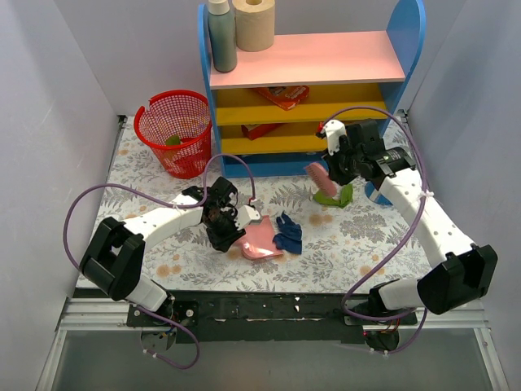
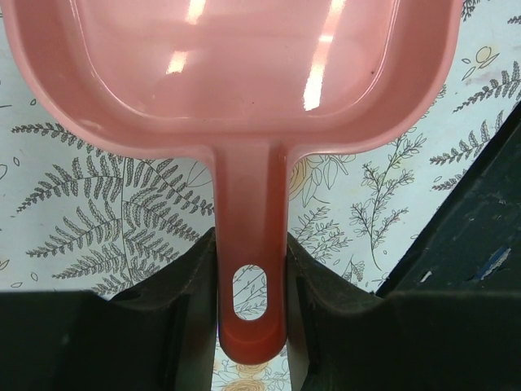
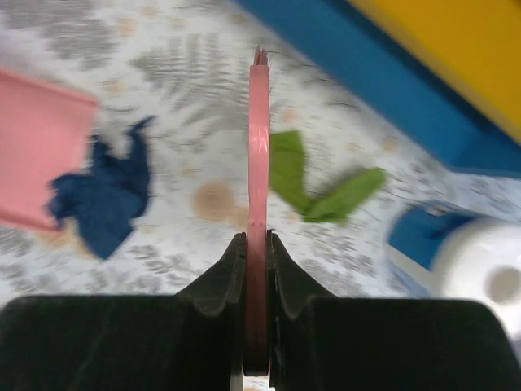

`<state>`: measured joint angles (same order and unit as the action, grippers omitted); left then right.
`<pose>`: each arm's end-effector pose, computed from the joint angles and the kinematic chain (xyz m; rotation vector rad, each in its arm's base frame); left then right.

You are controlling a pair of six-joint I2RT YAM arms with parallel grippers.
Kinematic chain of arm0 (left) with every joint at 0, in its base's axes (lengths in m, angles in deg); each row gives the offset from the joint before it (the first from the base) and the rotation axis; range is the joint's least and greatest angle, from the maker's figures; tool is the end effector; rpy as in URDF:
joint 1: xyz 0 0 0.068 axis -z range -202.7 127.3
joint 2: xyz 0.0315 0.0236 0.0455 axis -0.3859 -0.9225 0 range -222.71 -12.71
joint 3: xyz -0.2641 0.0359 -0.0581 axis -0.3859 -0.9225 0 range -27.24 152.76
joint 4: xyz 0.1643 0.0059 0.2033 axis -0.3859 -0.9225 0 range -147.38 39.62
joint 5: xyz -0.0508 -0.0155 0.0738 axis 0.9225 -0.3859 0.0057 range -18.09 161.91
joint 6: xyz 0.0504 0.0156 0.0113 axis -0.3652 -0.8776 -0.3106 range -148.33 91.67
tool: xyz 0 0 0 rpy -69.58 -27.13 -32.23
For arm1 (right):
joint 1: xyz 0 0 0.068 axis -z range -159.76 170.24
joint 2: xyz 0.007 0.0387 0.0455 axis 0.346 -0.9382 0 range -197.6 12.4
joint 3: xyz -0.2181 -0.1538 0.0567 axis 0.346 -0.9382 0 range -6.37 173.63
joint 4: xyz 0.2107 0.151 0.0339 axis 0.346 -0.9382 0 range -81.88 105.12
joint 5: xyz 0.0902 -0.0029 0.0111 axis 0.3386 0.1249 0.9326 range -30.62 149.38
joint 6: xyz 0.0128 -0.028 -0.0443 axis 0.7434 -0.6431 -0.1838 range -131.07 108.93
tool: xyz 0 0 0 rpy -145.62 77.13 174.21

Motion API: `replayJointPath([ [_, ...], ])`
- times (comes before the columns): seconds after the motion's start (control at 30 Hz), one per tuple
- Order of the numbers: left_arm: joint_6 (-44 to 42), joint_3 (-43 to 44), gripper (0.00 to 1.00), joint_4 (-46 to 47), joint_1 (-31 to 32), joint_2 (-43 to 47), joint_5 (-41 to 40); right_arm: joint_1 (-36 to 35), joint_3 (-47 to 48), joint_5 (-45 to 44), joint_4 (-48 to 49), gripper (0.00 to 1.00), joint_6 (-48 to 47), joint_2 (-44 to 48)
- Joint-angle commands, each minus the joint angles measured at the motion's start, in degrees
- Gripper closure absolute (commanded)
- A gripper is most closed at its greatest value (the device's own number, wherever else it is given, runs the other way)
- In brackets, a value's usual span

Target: Sweep away the paper scraps from the table

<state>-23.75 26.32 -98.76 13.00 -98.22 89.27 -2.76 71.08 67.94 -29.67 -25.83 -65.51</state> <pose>0.2025 -0.1585 0.1914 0.8544 2.9214 -0.5249 0.2622 0.1170 0.3521 -0.8333 2.2112 0.2463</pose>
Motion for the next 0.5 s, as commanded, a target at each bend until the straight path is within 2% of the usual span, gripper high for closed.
replayJointPath([
  [0.0,0.4,2.2,1.0,-0.5,0.4,0.4,0.9,1.4,-0.2,-23.1,7.6,0.99,-3.9,0.4],
  [0.1,0.5,2.4,1.0,-0.5,0.5,0.1,0.8,1.5,-2.5,-31.0,11.6,0.99,-7.1,-0.8],
  [0.27,0.4,3.1,1.0,-0.7,0.7,-0.5,0.9,1.6,-8.9,-33.8,14.3,0.99,-9.6,-1.8],
  [0.33,0.5,3.4,1.0,-0.6,0.6,-0.9,0.8,1.6,-11.3,-32.2,13.4,0.99,-9.0,-1.9],
  [0.43,0.6,3.5,1.0,-0.6,0.8,-1.1,0.9,1.5,-12.3,-23.4,11.4,0.99,-6.1,-1.5],
  [0.47,0.6,3.4,1.0,-0.7,0.7,-1.1,1.0,1.2,-12.3,-17.9,9.7,0.99,-4.8,-0.9],
])
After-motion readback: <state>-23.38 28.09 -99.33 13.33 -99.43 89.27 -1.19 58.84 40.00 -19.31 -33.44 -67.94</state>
